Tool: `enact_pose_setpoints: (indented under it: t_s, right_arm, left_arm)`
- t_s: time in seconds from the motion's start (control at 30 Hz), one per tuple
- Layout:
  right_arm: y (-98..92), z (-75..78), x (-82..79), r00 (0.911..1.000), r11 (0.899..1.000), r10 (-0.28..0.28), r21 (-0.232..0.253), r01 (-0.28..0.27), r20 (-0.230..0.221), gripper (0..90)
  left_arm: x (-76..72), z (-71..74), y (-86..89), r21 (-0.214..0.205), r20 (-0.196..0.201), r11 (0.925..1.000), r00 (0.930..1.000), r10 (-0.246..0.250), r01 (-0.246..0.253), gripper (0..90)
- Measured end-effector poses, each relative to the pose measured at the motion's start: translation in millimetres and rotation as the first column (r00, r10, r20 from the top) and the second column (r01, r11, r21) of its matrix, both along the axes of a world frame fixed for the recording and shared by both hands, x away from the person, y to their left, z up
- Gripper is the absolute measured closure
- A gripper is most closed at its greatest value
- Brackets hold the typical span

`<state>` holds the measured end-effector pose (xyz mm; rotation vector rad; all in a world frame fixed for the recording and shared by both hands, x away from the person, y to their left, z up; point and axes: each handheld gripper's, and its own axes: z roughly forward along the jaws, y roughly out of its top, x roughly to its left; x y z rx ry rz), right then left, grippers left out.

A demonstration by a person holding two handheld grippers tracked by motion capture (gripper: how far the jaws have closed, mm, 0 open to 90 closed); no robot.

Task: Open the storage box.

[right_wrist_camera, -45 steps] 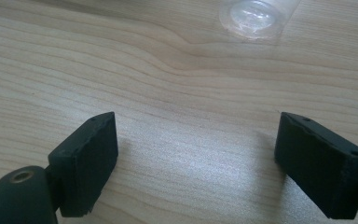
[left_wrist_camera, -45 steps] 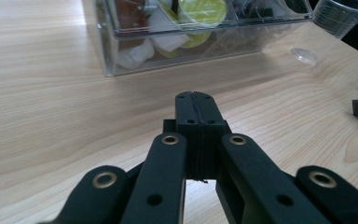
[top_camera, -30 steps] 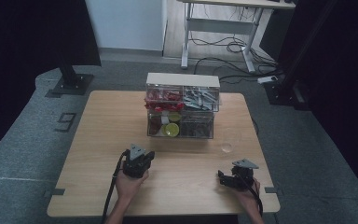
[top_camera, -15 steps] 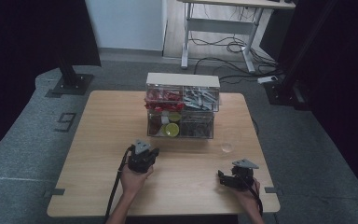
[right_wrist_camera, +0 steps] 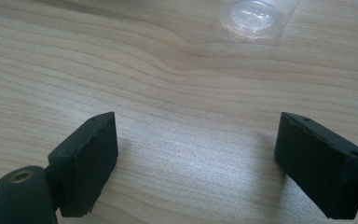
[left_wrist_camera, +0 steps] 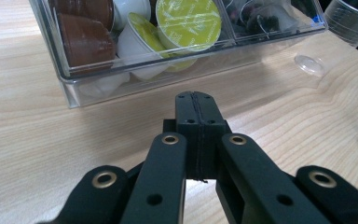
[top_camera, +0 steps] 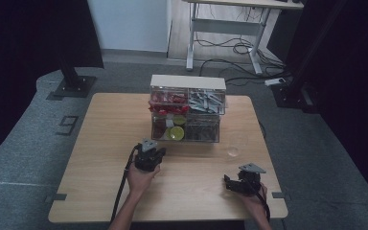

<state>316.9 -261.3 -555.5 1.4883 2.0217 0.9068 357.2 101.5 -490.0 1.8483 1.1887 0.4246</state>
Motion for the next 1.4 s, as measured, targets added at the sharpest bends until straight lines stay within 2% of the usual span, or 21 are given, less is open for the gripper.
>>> enact_pose_setpoints:
  t_s: [0.37, 0.83, 1.17, 1.4]
  right_arm:
    - [0.0, 0.0, 0.0, 1.0, 1.0, 0.0, 0.0, 0.0, 0.0, 13.7]
    - [0.0, 0.0, 0.0, 1.0, 1.0, 0.0, 0.0, 0.0, 0.0, 13.7]
    - [-0.1, 0.0, 0.0, 1.0, 1.0, 0.001, 0.0, -0.001, 0.0, 13.7]
    - [-0.1, -0.1, 0.0, 1.0, 1.0, 0.001, 0.0, -0.001, 0.001, 13.7]
  left_arm:
    - [13.9, -8.3, 0.2, -0.002, -0.029, 1.0, 0.9996, 0.007, -0.007, 90.0]
    - [26.9, -12.1, -6.0, 0.011, -0.026, 0.9999, 0.9996, 0.004, -0.004, 90.0]
    - [41.6, -18.5, -7.2, 0.02, -0.064, 0.9997, 0.9979, 0.011, -0.01, 90.0]
    - [44.5, -17.6, -7.7, 0.019, -0.061, 0.9997, 0.998, 0.018, -0.017, 90.0]
